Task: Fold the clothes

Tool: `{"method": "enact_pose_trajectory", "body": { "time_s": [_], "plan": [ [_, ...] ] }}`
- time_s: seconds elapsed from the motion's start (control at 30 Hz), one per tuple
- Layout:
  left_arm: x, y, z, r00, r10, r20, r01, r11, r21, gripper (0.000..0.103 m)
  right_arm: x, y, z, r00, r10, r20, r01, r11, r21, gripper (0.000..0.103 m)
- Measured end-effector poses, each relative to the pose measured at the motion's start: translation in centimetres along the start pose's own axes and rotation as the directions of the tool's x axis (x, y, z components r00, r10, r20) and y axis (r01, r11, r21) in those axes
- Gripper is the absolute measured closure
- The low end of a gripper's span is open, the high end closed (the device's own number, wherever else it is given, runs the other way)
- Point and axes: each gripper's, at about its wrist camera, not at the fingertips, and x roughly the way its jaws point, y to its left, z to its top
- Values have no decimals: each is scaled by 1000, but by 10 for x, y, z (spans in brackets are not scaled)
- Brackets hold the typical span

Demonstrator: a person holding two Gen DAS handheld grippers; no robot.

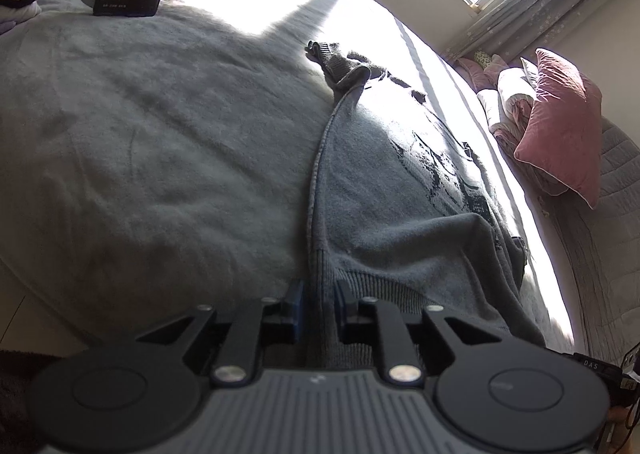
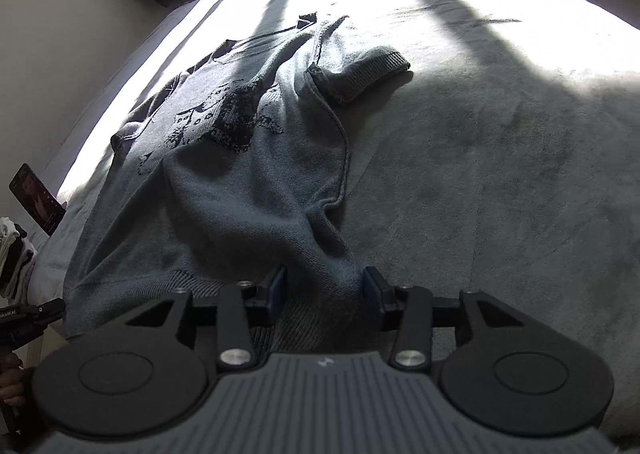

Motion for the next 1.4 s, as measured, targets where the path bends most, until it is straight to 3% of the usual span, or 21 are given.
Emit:
{"method": "enact_pose_trajectory", "body": {
  "time_s": [0.1,0.37,0.4,0.43,0.47,0.53,0.57,0.67,0.87,0.97,1.13,1.27,1.4],
  "plan": [
    [-1,-3,-3,1000,-10,-15,10,1000,23,70,-8,-1,-7,999,35,6,-35,999,30,52],
    [2,-11,-13,999,3,-43,0,996,90,68,-14,5,-40,992,124,-22,-122,989,80,53],
    [2,-11,-13,999,3,-44,1,996,93,68,-13,7,-44,992,120,-22,-118,990,75,55],
    [3,-12,-14,999,4,-47,0,995,97,68,-11,8,-47,994,111,-20,-109,992,68,69],
    [3,-12,-15,999,7,-49,-2,995,101,70,-9,9,-49,995,101,-19,-100,993,62,87],
    [4,-13,-15,998,18,-60,-12,994,108,83,-7,9,-52,996,94,-14,-92,993,67,92],
    [5,-13,-14,997,30,-71,-22,994,109,97,-8,7,-51,995,98,-8,-97,992,84,93],
    [-5,-17,-12,998,24,-55,-17,994,111,98,-19,2,-47,994,112,17,-113,985,127,94],
    [-49,-19,3,991,-133,11,133,990,49,98,-64,-1,-39,982,171,79,-181,973,146,95],
    [-62,-21,5,989,-146,22,144,988,60,99,-78,-1,-38,977,195,90,-207,966,154,95],
    [-57,-17,-1,997,-72,-11,72,994,85,99,-85,3,-43,979,185,83,-195,972,134,96],
    [-36,-5,-10,996,58,-67,-48,990,131,98,-64,1,-52,990,140,21,-142,981,130,96],
    [-20,1,-16,991,105,-82,-91,983,162,98,-38,-8,-60,993,110,-48,-102,984,147,96]
  ]
}}
